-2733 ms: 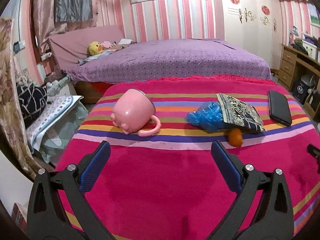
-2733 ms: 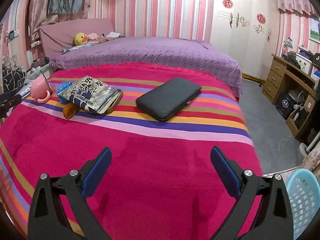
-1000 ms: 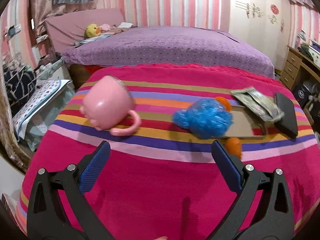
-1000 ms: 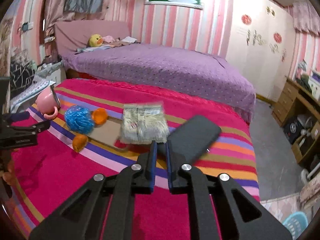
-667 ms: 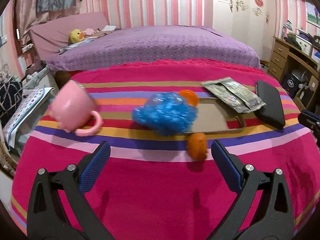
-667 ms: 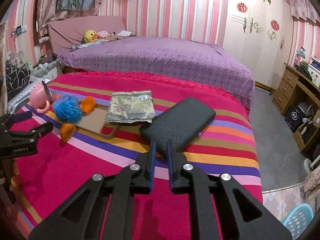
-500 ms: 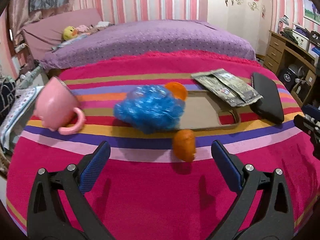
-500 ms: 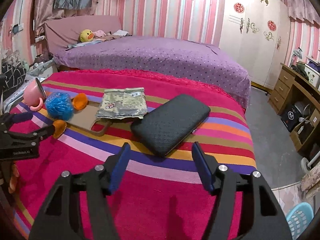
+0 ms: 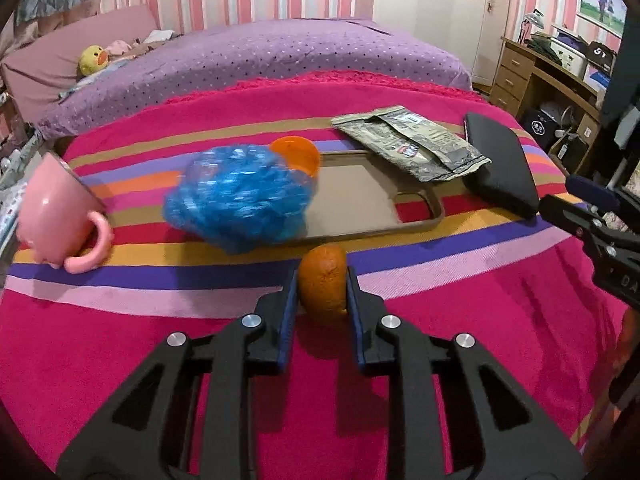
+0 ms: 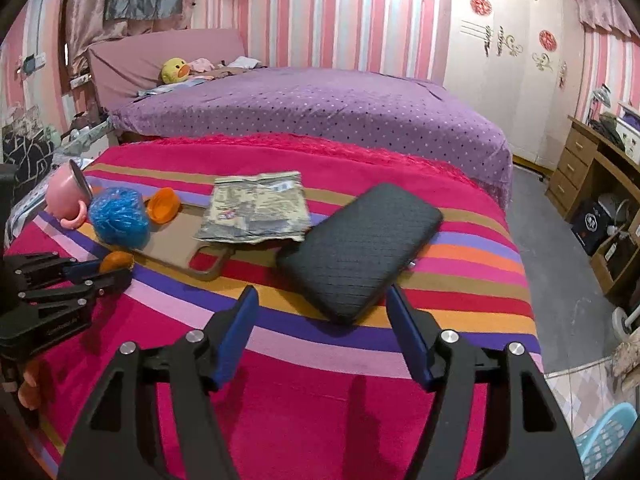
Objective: Collect trash
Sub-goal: 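Grasp the tangerine on the blanket with the left gripper, then grasp the blue plastic bag with the right gripper while the left holds the tangerine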
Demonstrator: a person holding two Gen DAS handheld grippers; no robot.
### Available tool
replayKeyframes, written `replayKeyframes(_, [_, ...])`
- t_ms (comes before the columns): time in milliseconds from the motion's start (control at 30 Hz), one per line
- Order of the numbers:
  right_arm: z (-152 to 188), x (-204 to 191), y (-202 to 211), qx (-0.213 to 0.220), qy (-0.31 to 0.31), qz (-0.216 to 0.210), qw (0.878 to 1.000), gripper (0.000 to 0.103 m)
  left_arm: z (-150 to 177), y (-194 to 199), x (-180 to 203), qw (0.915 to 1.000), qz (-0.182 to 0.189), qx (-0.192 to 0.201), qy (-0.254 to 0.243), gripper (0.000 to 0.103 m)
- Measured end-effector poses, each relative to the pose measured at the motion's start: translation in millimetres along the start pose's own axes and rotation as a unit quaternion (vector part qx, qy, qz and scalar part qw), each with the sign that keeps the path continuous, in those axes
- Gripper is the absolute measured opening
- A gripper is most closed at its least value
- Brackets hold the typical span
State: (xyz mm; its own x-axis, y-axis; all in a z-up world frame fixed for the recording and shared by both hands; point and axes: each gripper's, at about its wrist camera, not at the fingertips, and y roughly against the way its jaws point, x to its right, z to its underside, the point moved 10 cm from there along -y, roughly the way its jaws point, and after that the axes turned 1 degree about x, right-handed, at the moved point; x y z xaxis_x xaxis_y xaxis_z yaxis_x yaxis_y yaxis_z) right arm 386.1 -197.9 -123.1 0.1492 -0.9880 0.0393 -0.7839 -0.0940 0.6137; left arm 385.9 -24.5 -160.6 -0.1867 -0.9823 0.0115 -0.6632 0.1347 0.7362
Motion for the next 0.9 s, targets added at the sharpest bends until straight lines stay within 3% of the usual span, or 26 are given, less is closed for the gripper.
replayKeyframes(100, [-6,-16,1,0.006,0.002,-0.01,1.0,0.073,0,16,-22,0.9998,-0.016,0.015,0.003,0.021])
replayKeyframes(233, [-15,-49,-1,0.009,0.015,-0.028,0.999,0.073,0,34,-65,0.9979,-0.032,0.031,0.048,0.021])
replayKeyframes(367, [-24,-92,-10,0.007,0.035,-0.053,0.998,0.073,1,44,-104,0.9939,-0.077,0.044,0.064,0.021])
replayKeyframes(567, [-28,-151,-25,0.004,0.094,-0.074,0.993,0.073,5,48,-147,0.9881,-0.117,0.044,0.09,0.021])
replayKeyframes(900, [-35,-200,-52,-0.002,0.137,-0.095,0.986,0.07,10,58,-184,0.9821,-0.129,0.052,0.127,0.021])
